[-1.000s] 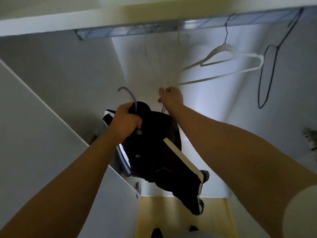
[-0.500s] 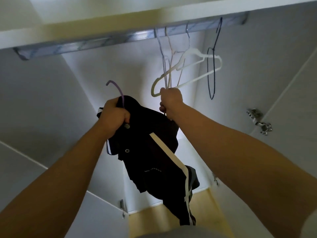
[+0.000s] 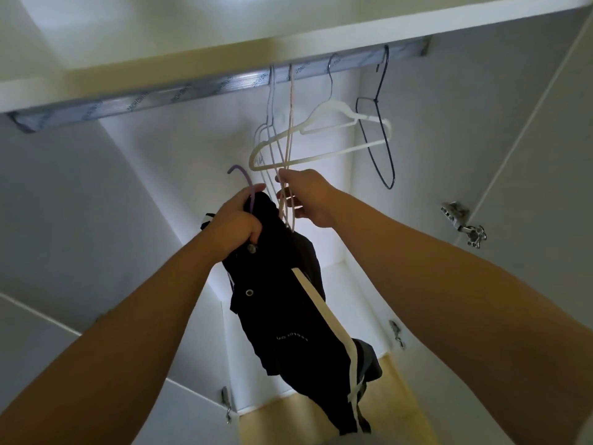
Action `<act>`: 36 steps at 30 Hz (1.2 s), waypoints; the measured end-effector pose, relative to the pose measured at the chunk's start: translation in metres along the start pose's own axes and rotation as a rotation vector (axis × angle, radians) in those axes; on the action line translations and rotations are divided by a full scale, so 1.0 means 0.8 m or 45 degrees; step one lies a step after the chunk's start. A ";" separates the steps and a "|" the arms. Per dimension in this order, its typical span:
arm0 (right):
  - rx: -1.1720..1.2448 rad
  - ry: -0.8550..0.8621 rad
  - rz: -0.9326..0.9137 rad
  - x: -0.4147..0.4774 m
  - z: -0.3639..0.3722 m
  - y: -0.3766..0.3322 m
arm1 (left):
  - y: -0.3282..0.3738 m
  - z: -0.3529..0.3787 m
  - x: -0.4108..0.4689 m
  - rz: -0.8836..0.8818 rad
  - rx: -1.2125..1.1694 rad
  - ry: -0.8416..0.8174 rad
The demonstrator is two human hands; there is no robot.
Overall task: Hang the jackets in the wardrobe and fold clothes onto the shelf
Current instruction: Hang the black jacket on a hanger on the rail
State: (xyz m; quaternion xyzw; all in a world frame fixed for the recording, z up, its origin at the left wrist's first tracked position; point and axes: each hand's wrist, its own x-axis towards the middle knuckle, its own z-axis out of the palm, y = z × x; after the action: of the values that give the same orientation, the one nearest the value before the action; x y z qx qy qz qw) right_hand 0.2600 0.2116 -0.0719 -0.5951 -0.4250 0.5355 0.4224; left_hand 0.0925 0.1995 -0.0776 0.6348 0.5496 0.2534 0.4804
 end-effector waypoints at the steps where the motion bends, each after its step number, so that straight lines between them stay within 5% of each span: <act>1: 0.018 -0.012 0.006 0.001 0.001 0.001 | 0.002 0.002 0.001 -0.021 0.054 -0.031; 12: -0.179 -0.287 -0.042 0.011 0.000 0.008 | 0.000 -0.001 0.004 -0.158 0.148 -0.144; 19: -0.765 -0.332 -0.123 0.015 0.007 0.007 | -0.017 -0.025 0.016 -0.262 0.005 -0.106; 26: -0.737 -0.437 -0.120 0.041 0.019 -0.002 | -0.017 -0.039 0.027 -0.286 -0.103 -0.121; 29: -0.536 -0.470 -0.014 0.058 0.022 -0.001 | -0.024 -0.045 0.025 -0.331 -0.075 -0.073; 34: 0.180 0.177 0.129 0.106 0.026 -0.011 | -0.037 -0.058 0.026 -0.343 -0.064 -0.020; 36: 0.449 0.227 0.231 0.121 0.028 -0.023 | -0.036 -0.060 0.024 -0.339 -0.049 -0.001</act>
State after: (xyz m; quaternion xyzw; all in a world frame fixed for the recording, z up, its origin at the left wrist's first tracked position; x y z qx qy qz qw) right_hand 0.2433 0.3109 -0.0825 -0.5928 -0.2303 0.5827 0.5060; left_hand 0.0437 0.2315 -0.0873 0.5472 0.6237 0.1975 0.5221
